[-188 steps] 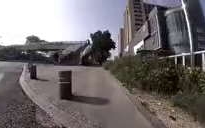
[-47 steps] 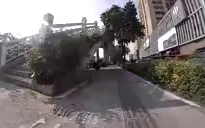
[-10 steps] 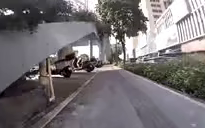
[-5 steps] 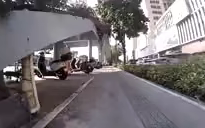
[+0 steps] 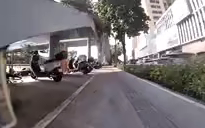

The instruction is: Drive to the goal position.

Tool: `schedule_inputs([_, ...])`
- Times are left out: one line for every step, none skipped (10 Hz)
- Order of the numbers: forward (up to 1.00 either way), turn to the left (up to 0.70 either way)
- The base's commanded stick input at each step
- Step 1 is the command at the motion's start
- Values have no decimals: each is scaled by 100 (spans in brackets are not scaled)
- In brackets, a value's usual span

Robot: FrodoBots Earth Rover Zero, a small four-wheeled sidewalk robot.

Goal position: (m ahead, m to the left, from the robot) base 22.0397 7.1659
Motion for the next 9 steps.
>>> schedule_inputs([70,0])
schedule_inputs([70,0])
schedule_inputs([70,0])
schedule_inputs([70,0])
schedule_inputs([70,0])
schedule_inputs([70,0])
schedule_inputs([70,0])
schedule_inputs([70,0])
schedule_inputs([70,0])
